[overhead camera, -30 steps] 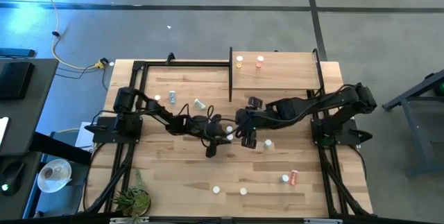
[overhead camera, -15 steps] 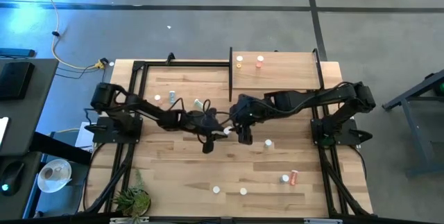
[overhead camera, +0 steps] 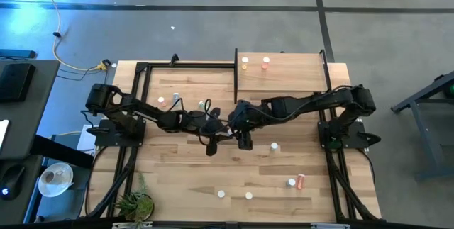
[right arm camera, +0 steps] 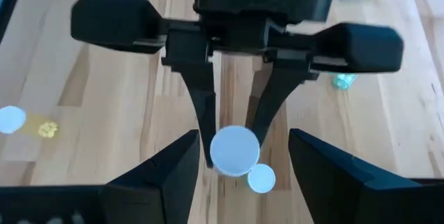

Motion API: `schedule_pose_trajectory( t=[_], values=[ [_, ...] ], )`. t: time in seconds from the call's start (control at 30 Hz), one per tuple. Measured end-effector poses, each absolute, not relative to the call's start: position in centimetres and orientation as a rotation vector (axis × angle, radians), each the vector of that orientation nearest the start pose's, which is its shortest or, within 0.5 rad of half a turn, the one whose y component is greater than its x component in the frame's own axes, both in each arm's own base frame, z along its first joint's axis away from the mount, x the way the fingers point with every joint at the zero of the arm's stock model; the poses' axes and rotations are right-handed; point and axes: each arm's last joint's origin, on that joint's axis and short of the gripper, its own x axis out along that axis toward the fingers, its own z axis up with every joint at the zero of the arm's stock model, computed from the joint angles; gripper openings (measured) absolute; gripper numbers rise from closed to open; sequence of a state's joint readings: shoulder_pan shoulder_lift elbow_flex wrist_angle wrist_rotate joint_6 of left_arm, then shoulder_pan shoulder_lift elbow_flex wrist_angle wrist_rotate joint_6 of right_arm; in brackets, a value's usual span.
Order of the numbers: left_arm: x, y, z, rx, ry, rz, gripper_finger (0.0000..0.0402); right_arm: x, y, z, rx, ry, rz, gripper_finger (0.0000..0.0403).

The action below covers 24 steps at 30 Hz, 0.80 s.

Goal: Pick and place medicine bottles onto shelf by color
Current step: Put the center blue pill bottle on the shelf

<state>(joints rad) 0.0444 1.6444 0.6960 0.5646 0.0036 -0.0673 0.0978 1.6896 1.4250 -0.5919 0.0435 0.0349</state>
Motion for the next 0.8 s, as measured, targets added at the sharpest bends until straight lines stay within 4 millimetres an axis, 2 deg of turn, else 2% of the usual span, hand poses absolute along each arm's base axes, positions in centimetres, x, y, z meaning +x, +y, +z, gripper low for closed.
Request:
schedule_pose_trajectory(
  t=[0.2,0.57,0.8],
  values=[
    [32.07,1.55,16.75,-0.066,0.369,0.099,0.0088,36.90,3.58,27.96,-0.007,0.871,0.057,0.0213],
    [32.13,1.58,16.92,-0.046,0.352,0.106,0.0088,36.85,3.45,27.92,-0.024,0.877,0.022,0.0212],
    [32.23,1.61,17.23,-0.028,0.319,0.109,0.0088,36.84,3.45,27.91,-0.018,0.878,0.019,0.0175]
  ],
)
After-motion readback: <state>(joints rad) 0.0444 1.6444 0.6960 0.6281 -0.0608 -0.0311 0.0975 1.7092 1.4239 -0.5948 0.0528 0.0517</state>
